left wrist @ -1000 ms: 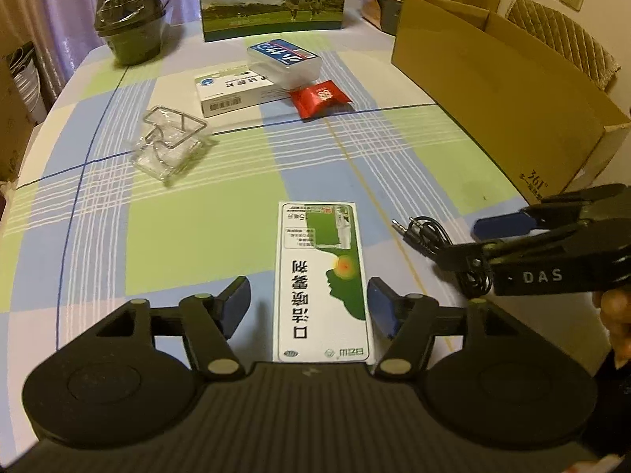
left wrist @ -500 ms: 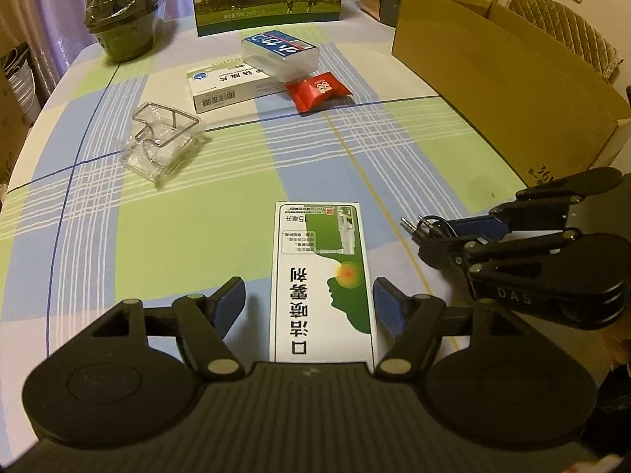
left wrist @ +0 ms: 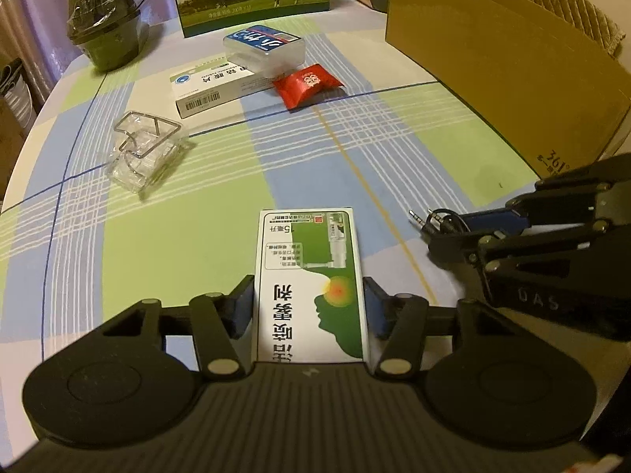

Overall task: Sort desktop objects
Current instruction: 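Lift and carry the mouthwash box and cable with both grippers to the cardboard box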

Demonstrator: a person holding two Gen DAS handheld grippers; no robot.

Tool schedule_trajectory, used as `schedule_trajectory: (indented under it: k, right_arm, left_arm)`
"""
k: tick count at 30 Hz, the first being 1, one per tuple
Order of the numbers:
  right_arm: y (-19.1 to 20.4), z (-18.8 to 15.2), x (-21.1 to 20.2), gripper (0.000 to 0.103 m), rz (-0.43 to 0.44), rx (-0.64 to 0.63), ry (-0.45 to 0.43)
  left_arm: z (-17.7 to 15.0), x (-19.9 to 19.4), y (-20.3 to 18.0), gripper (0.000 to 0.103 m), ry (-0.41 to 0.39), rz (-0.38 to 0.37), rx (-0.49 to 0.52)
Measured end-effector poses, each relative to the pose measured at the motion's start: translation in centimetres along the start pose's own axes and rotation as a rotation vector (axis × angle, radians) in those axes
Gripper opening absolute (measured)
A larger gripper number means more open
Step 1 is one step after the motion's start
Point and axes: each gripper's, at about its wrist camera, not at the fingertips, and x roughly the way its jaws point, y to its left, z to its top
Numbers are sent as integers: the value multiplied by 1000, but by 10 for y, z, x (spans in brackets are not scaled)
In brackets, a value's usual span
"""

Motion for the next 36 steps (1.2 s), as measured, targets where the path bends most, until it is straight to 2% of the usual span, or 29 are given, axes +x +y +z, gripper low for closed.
schedule_trajectory:
  k: [4, 12, 22, 36]
  right_arm:
    - [-3, 1, -6, 14, -2, 28, -17]
    - [1, 9, -29, 14, -23, 26, -101]
    - [-10, 10, -43, 14, -35, 73, -144]
    - [-17, 15, -78, 13, -77, 99, -290]
  left_arm:
    - [-1, -8, 3, 51, 3, -1, -20]
    - [14, -37, 0, 51, -77, -9, -53]
    - [18, -48, 6, 51, -109, -27, -95]
    - [44, -85, 1, 51, -246, -60, -145]
